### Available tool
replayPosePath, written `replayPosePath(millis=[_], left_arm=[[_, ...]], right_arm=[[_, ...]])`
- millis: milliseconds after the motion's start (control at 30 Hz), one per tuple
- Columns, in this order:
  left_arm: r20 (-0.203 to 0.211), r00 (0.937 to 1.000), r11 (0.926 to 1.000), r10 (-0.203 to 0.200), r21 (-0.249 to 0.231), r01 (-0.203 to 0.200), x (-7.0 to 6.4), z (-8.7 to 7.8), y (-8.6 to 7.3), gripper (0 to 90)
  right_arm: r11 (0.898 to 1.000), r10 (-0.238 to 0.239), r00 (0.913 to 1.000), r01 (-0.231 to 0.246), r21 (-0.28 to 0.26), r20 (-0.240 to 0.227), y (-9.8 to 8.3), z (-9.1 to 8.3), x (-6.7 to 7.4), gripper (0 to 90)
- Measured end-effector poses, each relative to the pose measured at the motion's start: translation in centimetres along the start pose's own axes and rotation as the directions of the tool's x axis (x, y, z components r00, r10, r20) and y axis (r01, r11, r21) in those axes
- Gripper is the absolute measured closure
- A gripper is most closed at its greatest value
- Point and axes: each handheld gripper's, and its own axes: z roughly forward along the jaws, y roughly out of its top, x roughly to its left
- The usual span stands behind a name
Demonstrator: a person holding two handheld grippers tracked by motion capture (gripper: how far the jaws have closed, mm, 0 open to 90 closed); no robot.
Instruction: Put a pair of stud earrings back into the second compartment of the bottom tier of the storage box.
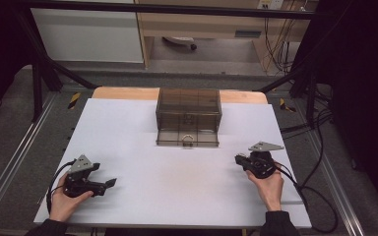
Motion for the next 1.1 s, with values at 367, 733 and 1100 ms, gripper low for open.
replayPosePath(millis=[367,733,1100], left_arm=[[-0.001,1.0,1.0,0.0,0.0,0.0,0.0,0.0,0.0,7.9],[0.0,1.0,1.0,-0.001,-0.002,0.001,0.0,0.0,0.0,7.9],[0.0,1.0,1.0,-0.001,-0.005,0.001,0.0,-0.1,0.0,7.9]], right_arm=[[0.999,-0.034,0.9984,0.034,-0.01,-0.046,1.4,0.6,1.8,86.6],[0.998,-0.056,0.9955,0.054,-0.027,-0.077,2.8,1.5,3.1,86.6],[0.998,-0.06,0.9933,0.056,-0.042,-0.099,4.4,2.9,4.1,86.6]])
